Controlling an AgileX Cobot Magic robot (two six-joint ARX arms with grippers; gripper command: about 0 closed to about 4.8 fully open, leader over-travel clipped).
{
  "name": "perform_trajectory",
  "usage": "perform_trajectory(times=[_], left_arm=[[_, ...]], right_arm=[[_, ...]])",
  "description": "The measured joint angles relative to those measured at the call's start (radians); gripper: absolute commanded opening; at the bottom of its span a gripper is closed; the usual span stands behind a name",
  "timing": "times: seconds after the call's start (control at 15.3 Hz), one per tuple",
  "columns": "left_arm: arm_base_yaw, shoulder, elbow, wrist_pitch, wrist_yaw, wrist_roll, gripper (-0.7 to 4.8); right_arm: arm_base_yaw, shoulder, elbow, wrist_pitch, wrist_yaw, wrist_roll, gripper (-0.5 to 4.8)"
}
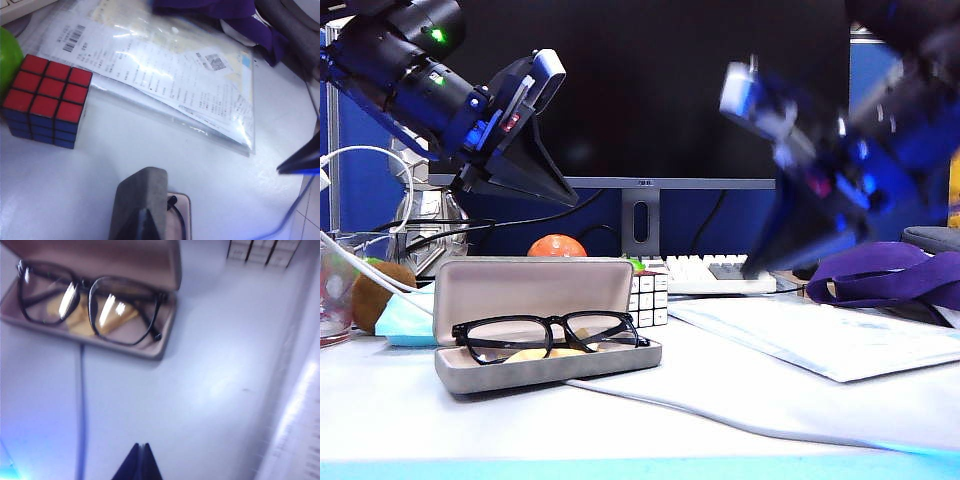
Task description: Pick up the glasses, fold the temples of the glasses, place the glasses into the glasses case, and finally close the glasses case.
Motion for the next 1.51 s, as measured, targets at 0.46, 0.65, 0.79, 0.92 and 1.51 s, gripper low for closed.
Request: perform_trajectory(times=[0.46, 0.65, 0.79, 0.92, 1.51], left_arm=[[0.000, 0.000, 0.000, -0.001, 0.026, -0.002, -0.06], [0.000, 0.005, 0.000, -0.009, 0.015, -0.002, -0.06], [0.000, 0.005, 0.000, -0.016, -0.026, -0.003, -0.06], [0.000, 0.005, 0.000, -0.019, -0.084, -0.006, -0.06], [0.000, 0.027, 0.000, -0.054, -0.089, -0.032, -0.06]], right_arm=[[0.040, 0.294, -0.070, 0.485, -0.193, 0.028, -0.01], [0.051, 0.377, -0.069, 0.614, -0.190, 0.089, -0.01], [0.061, 0.399, -0.069, 0.644, -0.164, 0.098, -0.01], [0.064, 0.417, -0.069, 0.669, -0.143, 0.098, -0.01], [0.088, 0.523, -0.054, 0.772, -0.111, 0.124, -0.01]])
